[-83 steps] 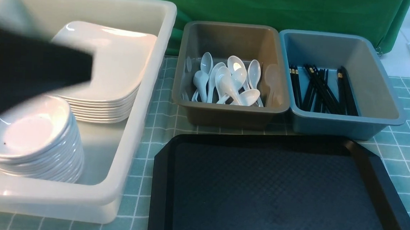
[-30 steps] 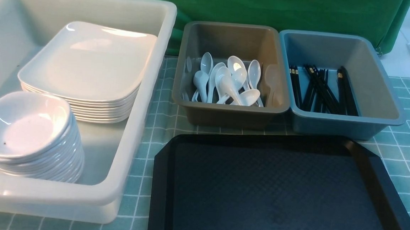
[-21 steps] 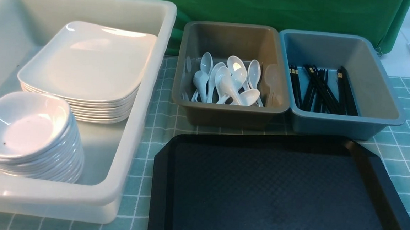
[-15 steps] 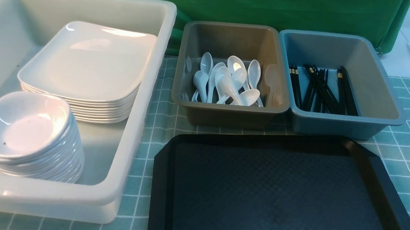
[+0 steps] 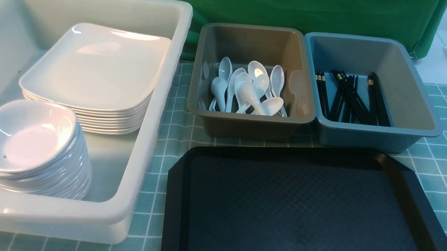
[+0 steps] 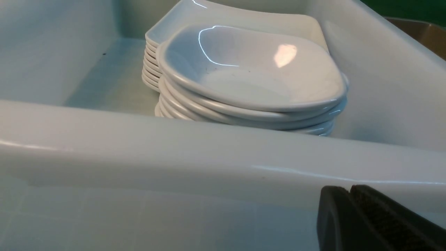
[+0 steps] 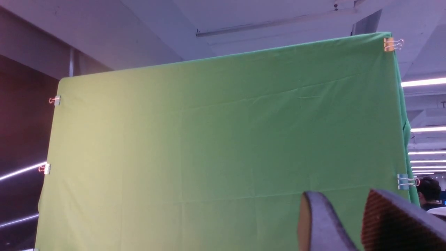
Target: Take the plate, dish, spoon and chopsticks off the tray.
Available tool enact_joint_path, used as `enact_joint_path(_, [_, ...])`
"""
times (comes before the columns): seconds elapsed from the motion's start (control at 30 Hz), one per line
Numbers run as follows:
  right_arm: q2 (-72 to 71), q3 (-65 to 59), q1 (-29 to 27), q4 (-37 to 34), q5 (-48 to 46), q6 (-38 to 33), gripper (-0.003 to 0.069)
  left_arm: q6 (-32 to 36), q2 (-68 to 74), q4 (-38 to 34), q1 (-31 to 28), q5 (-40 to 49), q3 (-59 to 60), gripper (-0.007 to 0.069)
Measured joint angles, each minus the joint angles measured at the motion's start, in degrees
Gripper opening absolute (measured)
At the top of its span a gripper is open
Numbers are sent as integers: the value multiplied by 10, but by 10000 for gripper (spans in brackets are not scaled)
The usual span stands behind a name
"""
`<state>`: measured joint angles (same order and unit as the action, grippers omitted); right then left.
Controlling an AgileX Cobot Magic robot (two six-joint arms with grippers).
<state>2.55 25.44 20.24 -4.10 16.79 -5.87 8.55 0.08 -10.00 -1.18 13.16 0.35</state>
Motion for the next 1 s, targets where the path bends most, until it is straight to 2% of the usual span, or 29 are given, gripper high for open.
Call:
enact_joint_path(0.47, [0,0,0,0,-70,0,242,1,0,0,0,0,0,17])
enact_joint_path(0.67, [-1,-5,-3,0,-139,-59,242,2,0,0,0,0,0,17])
enact_joint_path(0.77, [-3,-25,-31,0,-196,-97,242,2,0,0,0,0,0,17])
enact_joint_path(0.83, [-3,-55,-75,0,-243,-114,242,2,0,0,0,0,0,17])
enact_joint_path(1.0, [-16,-169,-154,1,-273,-118,242,2,0,0,0,0,0,17])
